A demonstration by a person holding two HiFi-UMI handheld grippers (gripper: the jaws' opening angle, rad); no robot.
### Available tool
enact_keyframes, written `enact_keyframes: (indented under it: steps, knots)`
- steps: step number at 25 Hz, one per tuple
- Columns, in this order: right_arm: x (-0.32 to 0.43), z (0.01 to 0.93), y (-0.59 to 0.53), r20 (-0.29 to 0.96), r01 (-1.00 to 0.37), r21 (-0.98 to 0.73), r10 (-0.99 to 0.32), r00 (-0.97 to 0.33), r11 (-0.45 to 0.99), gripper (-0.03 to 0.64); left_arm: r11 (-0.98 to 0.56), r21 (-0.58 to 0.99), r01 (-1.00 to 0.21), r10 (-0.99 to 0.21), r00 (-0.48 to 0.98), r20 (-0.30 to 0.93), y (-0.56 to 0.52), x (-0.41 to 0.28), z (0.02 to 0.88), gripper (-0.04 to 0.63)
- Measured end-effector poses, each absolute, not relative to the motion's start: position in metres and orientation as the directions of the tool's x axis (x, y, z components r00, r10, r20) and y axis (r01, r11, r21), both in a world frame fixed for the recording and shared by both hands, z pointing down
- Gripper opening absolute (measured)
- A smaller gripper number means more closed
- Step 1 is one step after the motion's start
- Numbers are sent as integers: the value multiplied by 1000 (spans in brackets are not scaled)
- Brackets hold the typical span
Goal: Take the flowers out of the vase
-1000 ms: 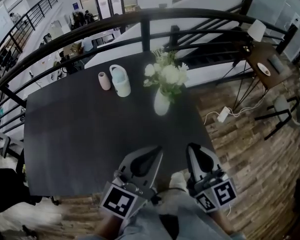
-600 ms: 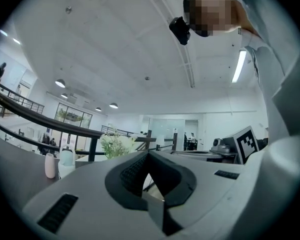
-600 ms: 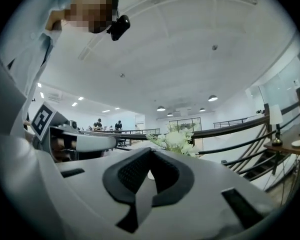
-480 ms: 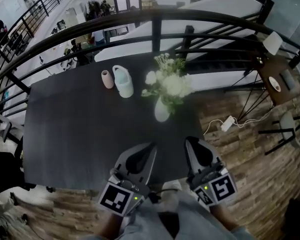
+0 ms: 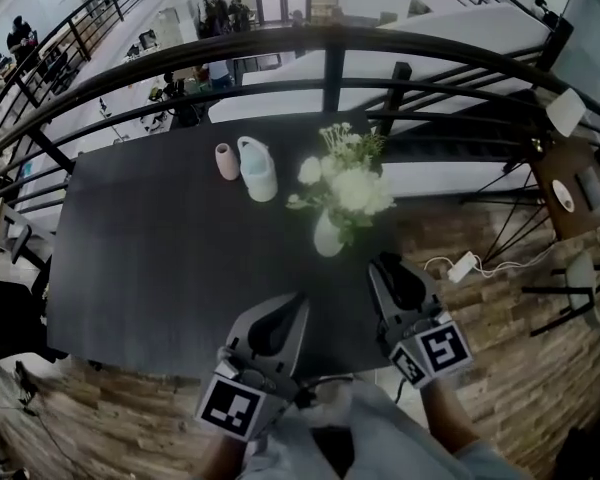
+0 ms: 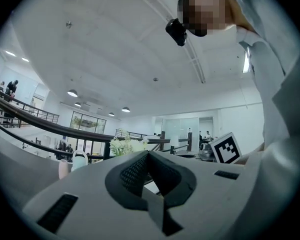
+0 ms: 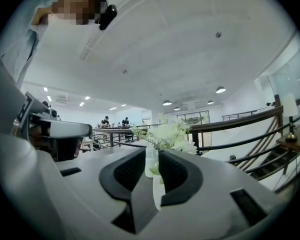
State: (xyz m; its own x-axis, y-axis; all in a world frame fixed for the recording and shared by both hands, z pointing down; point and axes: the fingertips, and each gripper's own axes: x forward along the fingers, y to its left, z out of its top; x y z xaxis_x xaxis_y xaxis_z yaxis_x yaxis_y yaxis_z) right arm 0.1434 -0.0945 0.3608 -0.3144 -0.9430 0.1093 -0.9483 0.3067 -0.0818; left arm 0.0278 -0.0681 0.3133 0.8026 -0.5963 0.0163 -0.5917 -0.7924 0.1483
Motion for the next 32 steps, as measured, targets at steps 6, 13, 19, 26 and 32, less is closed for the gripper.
enact_keyframes:
  steps: [6, 13, 19, 26, 32]
  knots:
    - [172, 370, -126, 140, -939, -119, -930, -339, 324, 161, -753, 142, -643, -647, 762, 19, -80, 42, 307, 0]
    - [181, 387, -153, 169, -921, -169, -910, -379, 352, 228, -709, 139, -692, -695, 718, 28, -84, 41, 309, 0]
    - [184, 402, -173, 189, -904, -211, -892, -410, 370, 275, -676, 143, -723, -725, 687, 42, -86, 44, 313, 0]
    - [189, 414, -194, 192, -879, -261, -871, -452, 399, 310, -652, 134, -746, -747, 663, 49, -92, 50, 314, 0]
    - [186, 424, -204, 173, -853, -295, -854, -490, 430, 314, -633, 130, -763, -763, 644, 63, -89, 52, 320, 0]
